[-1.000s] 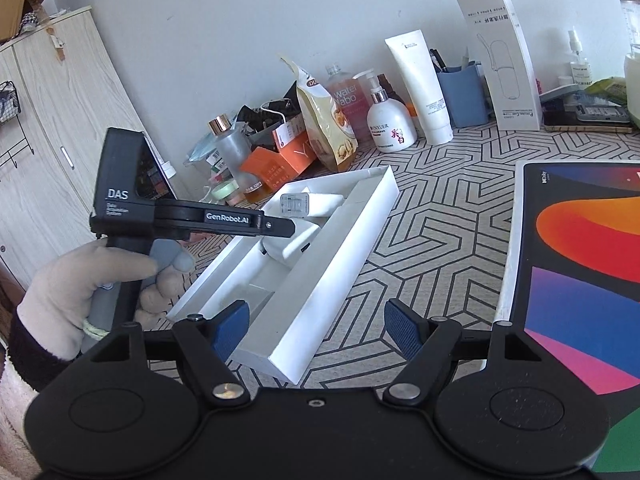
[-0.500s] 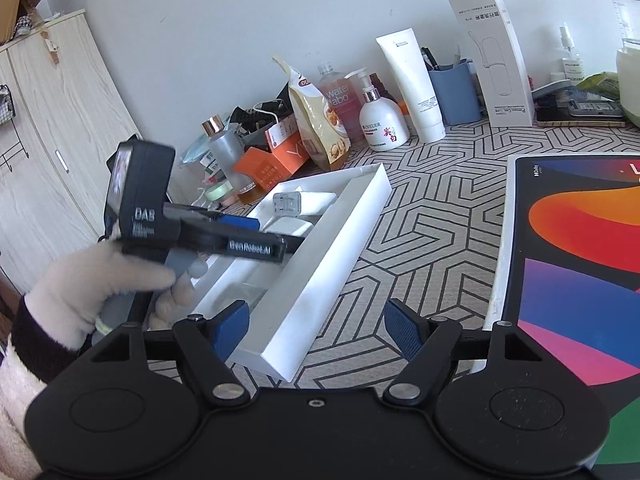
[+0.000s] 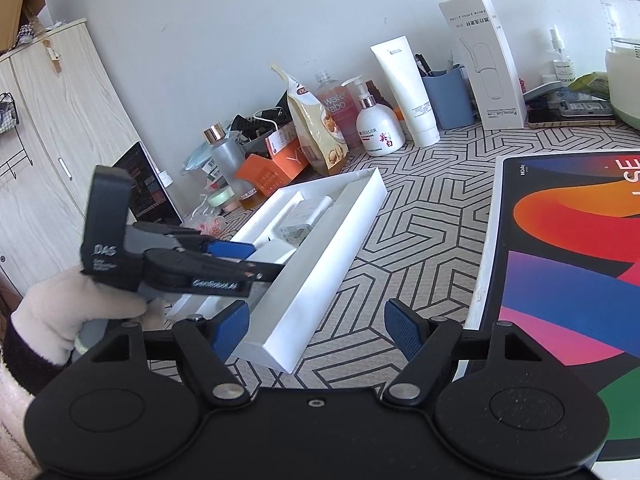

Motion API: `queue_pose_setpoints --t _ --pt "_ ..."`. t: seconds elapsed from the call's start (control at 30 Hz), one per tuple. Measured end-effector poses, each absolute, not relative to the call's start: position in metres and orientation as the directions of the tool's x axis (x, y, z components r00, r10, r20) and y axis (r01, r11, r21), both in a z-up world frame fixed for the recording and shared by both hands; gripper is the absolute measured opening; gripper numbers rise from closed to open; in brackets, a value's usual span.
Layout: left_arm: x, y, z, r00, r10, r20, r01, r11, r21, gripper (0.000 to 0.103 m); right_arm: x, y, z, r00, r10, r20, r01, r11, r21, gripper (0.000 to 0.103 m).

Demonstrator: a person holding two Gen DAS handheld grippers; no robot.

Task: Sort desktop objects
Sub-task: 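Open the left tool and withdraw from the box, then grip the Redmi Pad SE box lid by its long sides with both tools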

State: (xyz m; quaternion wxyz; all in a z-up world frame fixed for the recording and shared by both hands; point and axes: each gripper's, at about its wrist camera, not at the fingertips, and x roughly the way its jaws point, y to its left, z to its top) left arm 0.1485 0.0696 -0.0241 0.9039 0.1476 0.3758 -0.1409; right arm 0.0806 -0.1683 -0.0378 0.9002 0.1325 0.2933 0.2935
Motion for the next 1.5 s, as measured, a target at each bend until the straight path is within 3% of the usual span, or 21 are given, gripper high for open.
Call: queue_pose_setpoints --t 0.2,0.3,0.37,0.47,0.57,0.67,0.8,0.93,1.17,1.5 --pt "0.127 0.07 0.0 0.721 -0.195 -0.665 0.321 0.945 0.071 0.061 0.079 -0.17 -0.038 0.649 0.607 -0.458 -0.454 0.793 0.406 0.079" --pt "0.11 0.057 0.01 0.745 -0.217 -0.631 0.305 0.952 0.032 0.078 0.078 -0.171 -0.038 0.646 0.607 -0.462 -0.456 0.793 0.404 0.079" --pt "0.095 0.042 0.017 0.758 -0.234 -0.609 0.319 0.947 0.033 0.097 0.073 -0.175 -0.036 0.656 0.593 -0.467 -0.449 0.804 0.39 0.079" --pt "0.071 0.012 0.019 0.738 -0.319 -0.594 0.417 0.908 0.03 0.098 0.053 -0.197 -0.019 0.707 0.531 -0.467 -0.441 0.847 0.296 0.079" --pt "0.071 -0.012 0.013 0.693 -0.394 -0.604 0.455 0.889 -0.057 0.098 0.035 -0.237 0.0 0.781 0.428 -0.455 -0.378 0.904 0.202 0.084" --pt "0.084 -0.035 0.002 0.668 -0.421 -0.614 0.438 0.889 -0.134 0.099 0.029 -0.277 -0.001 0.836 0.323 -0.443 -0.26 0.945 0.198 0.087" --pt "0.107 -0.059 -0.014 0.59 -0.468 -0.658 0.407 0.876 -0.258 0.099 0.038 -0.311 -0.021 0.825 0.264 -0.5 -0.171 0.959 0.225 0.087" --pt "0.116 -0.093 -0.016 0.561 -0.486 -0.67 0.419 0.865 -0.276 0.099 0.057 -0.322 -0.04 0.793 0.241 -0.56 -0.145 0.967 0.211 0.087" --pt "0.127 -0.1 -0.025 0.518 -0.493 -0.699 0.403 0.862 -0.309 0.103 0.066 -0.338 -0.056 0.757 0.346 -0.555 -0.178 0.926 0.334 0.087" --pt "0.132 -0.099 -0.028 0.482 -0.515 -0.709 0.357 0.854 -0.378 0.103 0.075 -0.339 -0.061 0.677 0.431 -0.596 -0.247 0.897 0.367 0.1"
